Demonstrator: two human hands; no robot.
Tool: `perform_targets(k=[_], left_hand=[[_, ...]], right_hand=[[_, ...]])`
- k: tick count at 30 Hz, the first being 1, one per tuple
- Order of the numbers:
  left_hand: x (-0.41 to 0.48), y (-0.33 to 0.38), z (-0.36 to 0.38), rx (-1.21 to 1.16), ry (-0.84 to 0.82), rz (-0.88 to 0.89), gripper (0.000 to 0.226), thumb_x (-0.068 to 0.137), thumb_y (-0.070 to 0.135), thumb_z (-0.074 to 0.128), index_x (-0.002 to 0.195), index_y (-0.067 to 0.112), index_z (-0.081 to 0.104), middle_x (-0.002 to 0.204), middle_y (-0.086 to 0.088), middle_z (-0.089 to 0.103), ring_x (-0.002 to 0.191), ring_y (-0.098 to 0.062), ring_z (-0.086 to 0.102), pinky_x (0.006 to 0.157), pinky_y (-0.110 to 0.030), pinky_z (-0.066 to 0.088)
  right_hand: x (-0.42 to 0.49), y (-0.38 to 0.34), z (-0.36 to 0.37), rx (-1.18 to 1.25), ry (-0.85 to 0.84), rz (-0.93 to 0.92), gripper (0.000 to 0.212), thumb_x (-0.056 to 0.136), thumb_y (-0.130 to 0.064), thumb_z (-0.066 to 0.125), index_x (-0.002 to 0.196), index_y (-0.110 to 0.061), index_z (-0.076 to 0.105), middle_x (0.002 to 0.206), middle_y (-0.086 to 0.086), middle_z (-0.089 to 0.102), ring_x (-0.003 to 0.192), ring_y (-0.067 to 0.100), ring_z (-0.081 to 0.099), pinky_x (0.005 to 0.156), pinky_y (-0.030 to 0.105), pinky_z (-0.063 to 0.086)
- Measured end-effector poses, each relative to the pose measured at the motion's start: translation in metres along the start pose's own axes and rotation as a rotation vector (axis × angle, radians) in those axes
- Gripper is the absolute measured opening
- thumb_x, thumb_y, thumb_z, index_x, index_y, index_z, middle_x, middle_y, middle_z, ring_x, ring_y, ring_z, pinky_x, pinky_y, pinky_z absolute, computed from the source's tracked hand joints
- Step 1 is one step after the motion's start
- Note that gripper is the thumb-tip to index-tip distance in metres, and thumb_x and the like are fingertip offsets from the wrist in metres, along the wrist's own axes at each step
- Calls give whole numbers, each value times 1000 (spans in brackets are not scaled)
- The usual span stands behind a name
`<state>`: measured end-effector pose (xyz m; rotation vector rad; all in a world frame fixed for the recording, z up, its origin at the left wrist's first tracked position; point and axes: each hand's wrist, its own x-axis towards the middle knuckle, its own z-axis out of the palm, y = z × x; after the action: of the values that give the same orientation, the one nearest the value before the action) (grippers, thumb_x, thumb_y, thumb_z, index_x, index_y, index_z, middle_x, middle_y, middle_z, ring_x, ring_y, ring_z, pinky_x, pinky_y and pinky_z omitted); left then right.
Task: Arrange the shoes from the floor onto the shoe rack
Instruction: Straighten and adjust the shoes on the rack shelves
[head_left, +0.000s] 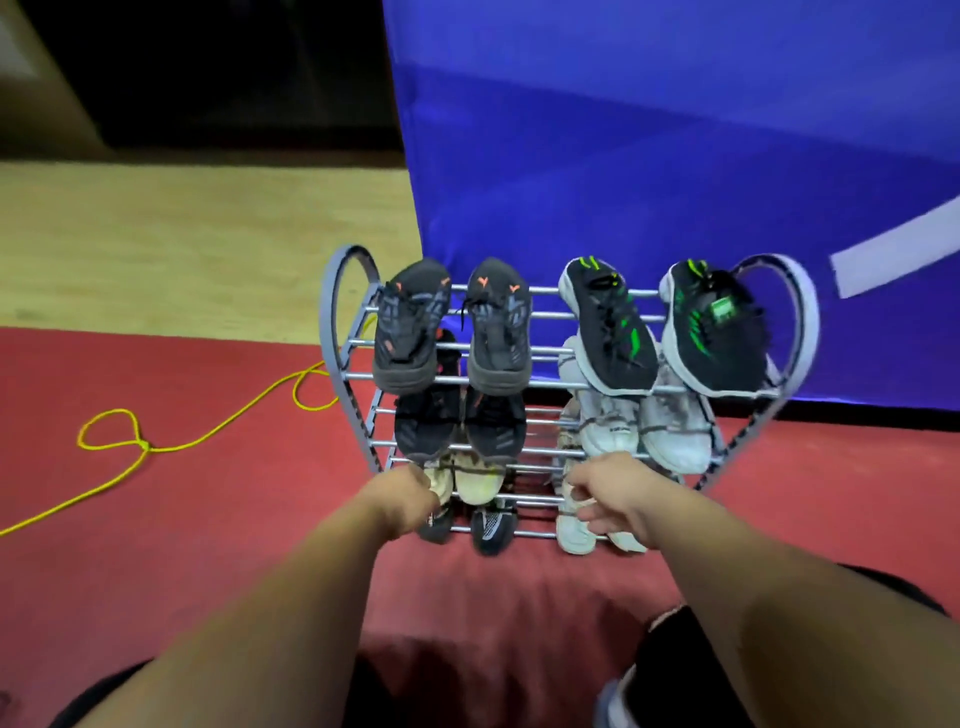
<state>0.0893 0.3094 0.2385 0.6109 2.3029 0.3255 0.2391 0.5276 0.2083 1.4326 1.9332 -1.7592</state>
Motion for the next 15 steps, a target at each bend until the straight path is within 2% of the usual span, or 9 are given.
perform_targets(k=[1,2,3,5,7,10,13,15], left_hand=[[-9,3,-5,-28,53,0,7,88,11,59,91,9,65,92,-12,64,91,-36,62,61,-28,44],[-18,8,-8,48,118,6,4,87,12,58,84,10,61,84,-12,63,78,-33,58,55,-27,39],[-30,15,-12,59,149,14,6,87,13,58,87,9,62,87,-14,66,74,-31,54,56,-28,38],[-42,27,-22,82,215,45,21,89,17,59,105,5,67,105,-15,71,85,-29,59,68,-28,46],[-60,43,-34,79,237,65,27,88,20,60,112,8,66,107,-10,70,93,-28,62,78,-31,50],[-83,69,-51,100,291,127,22,87,17,56,107,10,64,100,-9,68,84,-27,59,69,-34,48],[-109,96,-60,129,313,193,8,92,19,55,94,15,61,92,-9,66,86,-30,62,67,-31,42],[-121,110,-64,163,329,225,7,92,19,55,95,17,61,89,-5,64,85,-28,59,68,-31,40]], right_hand=[[-12,-5,-9,-21,22,-19,6,95,-17,60,93,-11,61,86,7,57,66,21,54,52,24,48],[-22,-9,-17,-30,31,-37,8,95,-19,61,94,-11,62,88,7,61,66,21,57,53,26,52],[-32,-13,-25,-26,24,-56,8,94,-19,61,92,-11,60,88,8,60,61,20,56,49,25,52],[-53,-21,-40,-21,21,-94,9,95,-16,59,87,-12,56,87,10,53,55,18,46,45,22,42],[-71,-26,-54,-58,64,-134,8,97,-17,58,92,-11,60,88,12,54,59,20,49,50,25,44],[-97,-36,-75,-114,123,-218,6,96,-16,60,92,-11,60,87,13,56,65,26,56,50,27,46],[-121,-48,-94,-252,129,-302,19,95,-7,56,78,-14,55,78,10,49,51,21,47,48,28,41],[-140,-55,-106,-315,183,-348,15,95,-13,59,81,-14,59,78,10,55,54,21,49,51,29,43]])
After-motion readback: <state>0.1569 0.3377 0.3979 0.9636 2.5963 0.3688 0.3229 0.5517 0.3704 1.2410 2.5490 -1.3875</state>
